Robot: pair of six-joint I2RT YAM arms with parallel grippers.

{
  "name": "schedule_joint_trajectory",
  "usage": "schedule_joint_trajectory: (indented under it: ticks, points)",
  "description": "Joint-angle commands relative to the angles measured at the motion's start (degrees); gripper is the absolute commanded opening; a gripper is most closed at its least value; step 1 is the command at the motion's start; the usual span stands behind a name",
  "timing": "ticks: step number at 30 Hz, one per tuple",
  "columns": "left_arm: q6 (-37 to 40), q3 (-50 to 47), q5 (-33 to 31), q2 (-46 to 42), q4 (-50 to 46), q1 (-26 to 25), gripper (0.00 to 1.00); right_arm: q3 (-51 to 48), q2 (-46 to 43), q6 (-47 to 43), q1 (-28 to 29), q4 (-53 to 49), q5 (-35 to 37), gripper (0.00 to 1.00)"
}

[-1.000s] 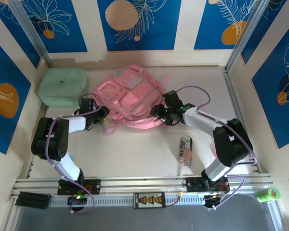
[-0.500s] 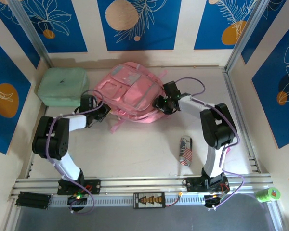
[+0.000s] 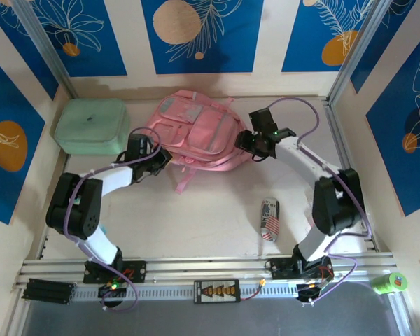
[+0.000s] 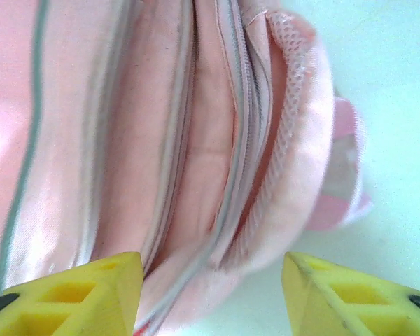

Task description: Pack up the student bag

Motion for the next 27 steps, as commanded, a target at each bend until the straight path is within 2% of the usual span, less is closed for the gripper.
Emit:
schedule_joint_trajectory:
  ticks: [1,6,8,13,18,27]
  points:
    - [-1.1,3.5,1.0,-2.9,2.1,-1.9,0.0,-1.8,-3.7,-1.8,6.2,-5.9,2.6,0.53]
    - [0.1,4.6,1.5,-2.5,0.4,-2.6,0.0,-1.0,-2.8,-2.0,17.3,-3.4,3.0,0.47]
    - [0.0,4.6,1.5,-2.5,0.3,-2.6,0.0,-0.3,-0.7,-3.3,21.2,-0.7,3.3,0.45]
    - [0.1,4.6,1.9,-2.7,0.3,-2.8,0.0,5.5,8.1,-7.0,28.0,2.6,6.1,0.32]
    - [0.4,5.4,4.0,-2.1,-0.3,-2.9,0.0,10.4,14.5,-7.7,29.5,4.3,9.2,0.26]
    - [0.8,6.1,4.8,-2.5,-1.5,-2.9,0.0,15.5,20.7,-4.4,27.1,3.5,11.1,0.25]
